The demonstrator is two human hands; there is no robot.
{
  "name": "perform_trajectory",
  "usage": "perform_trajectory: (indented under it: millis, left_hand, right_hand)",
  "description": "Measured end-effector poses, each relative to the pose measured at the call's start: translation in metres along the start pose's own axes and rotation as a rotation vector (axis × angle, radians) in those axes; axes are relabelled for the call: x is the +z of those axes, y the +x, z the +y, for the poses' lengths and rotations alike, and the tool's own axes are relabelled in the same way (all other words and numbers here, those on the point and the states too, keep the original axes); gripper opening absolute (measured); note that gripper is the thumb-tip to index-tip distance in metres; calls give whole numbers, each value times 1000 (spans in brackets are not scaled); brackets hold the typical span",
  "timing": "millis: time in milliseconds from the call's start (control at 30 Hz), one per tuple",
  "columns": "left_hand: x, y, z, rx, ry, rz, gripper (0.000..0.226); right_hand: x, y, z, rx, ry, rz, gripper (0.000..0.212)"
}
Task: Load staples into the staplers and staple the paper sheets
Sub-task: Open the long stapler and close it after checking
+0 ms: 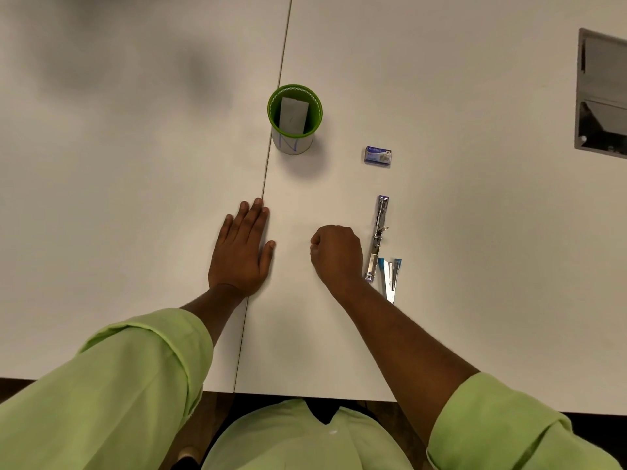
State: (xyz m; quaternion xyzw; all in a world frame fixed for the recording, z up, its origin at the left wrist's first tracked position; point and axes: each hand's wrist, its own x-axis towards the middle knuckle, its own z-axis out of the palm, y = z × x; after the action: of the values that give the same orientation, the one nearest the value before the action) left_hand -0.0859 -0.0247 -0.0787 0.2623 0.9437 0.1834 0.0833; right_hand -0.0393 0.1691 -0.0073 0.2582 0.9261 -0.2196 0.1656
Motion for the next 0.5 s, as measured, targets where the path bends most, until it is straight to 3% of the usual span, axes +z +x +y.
perform_trajectory:
  millis: [500]
  left_hand:
    - [1, -1, -1, 8, 18, -1, 65]
  right_hand:
    - [12, -14, 12, -252, -1, 65, 11]
